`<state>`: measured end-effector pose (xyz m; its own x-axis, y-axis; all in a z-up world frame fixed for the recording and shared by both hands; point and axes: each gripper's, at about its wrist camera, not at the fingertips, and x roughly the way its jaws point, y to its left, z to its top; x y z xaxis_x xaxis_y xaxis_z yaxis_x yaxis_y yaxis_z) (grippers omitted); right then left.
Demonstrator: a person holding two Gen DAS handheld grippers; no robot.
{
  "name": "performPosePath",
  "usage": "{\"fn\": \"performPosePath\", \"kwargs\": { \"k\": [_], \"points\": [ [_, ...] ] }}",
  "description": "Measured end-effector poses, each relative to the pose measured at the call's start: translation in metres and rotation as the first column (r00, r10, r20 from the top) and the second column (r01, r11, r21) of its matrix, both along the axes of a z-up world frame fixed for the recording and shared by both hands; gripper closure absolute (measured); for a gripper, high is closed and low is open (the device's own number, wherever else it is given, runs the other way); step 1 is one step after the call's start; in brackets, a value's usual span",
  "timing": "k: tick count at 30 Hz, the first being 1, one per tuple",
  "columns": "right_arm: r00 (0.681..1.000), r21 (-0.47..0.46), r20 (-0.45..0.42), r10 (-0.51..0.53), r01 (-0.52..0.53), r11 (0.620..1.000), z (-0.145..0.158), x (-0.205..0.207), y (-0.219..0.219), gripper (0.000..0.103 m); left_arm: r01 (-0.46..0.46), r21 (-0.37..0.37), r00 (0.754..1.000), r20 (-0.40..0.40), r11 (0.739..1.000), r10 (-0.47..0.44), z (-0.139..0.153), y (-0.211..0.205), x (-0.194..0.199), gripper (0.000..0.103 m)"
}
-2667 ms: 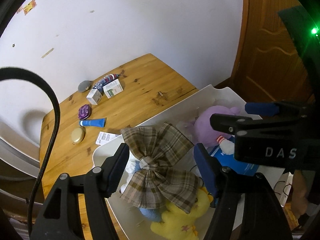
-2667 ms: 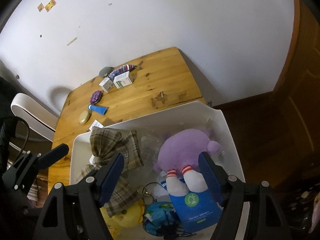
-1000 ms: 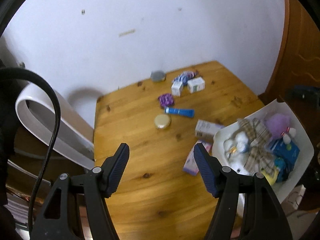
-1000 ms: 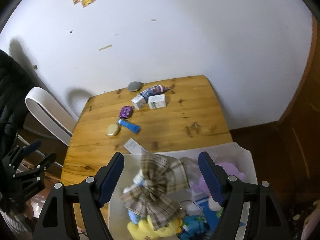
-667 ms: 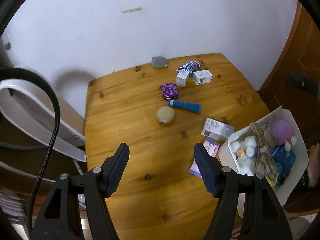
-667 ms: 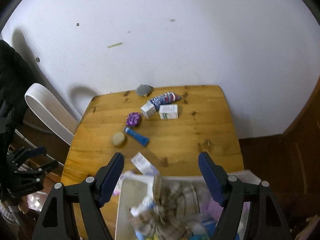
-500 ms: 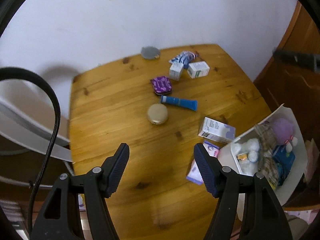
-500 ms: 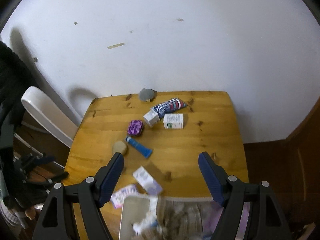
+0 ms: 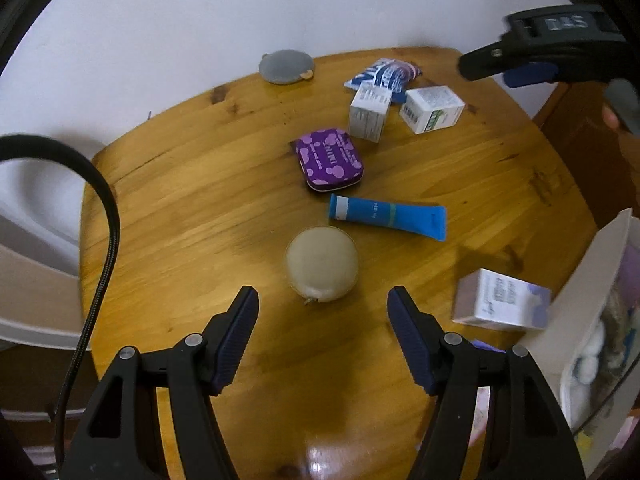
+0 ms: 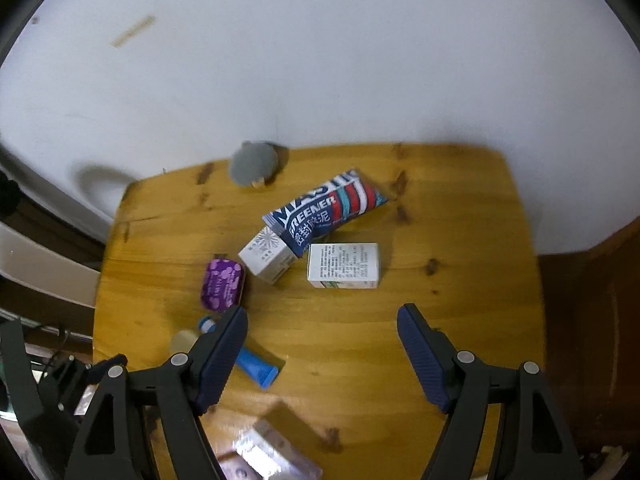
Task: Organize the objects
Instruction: 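Move both tools back over the table toward the compact and white box, then grasp the gold round compact with the left tool while the right tool grasps the white box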
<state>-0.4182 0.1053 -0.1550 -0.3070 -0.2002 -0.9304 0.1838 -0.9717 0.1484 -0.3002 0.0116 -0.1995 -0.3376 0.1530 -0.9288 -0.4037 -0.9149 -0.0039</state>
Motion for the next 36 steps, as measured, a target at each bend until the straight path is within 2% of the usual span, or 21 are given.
{"fn": "performPosePath", "kwargs": {
  "k": [3, 7, 12, 21, 29, 36],
  "points": [
    [1.0, 0.036, 0.027, 0.004, -0.005, 0.999, -0.022, -0.014, -0.006, 0.025, -0.01, 0.011, 1.0, 0.015, 1.0, 0.01, -0.011, 0.001, -0.007, 0.032],
    [0.997, 0.012, 0.075, -0.001, 0.0, 1.0, -0.043, -0.029, -0.008, 0.025, -0.019, 0.028, 0.999, 0.036, 0.999, 0.018, -0.02, 0.003, -0.016, 0.032],
    [0.996, 0.057, 0.085, 0.01, -0.015, 0.998, -0.057, -0.038, -0.014, 0.025, -0.024, 0.045, 0.999, 0.047, 0.999, 0.022, -0.026, 0.005, -0.022, 0.032],
    [0.998, 0.147, 0.054, 0.017, -0.024, 0.989, -0.061, -0.043, -0.014, 0.023, -0.029, 0.029, 0.998, 0.052, 0.999, 0.028, -0.036, 0.012, -0.031, 0.032],
    [0.997, 0.181, 0.072, 0.014, -0.027, 0.983, -0.067, -0.042, -0.002, 0.023, -0.054, 0.027, 0.996, 0.067, 0.998, 0.052, -0.043, 0.017, -0.039, 0.032],
    [0.997, 0.177, 0.075, 0.003, -0.016, 0.984, -0.073, -0.044, 0.004, 0.023, -0.078, 0.013, 0.996, 0.05, 0.997, 0.077, -0.044, 0.016, -0.044, 0.034]
  ]
}}
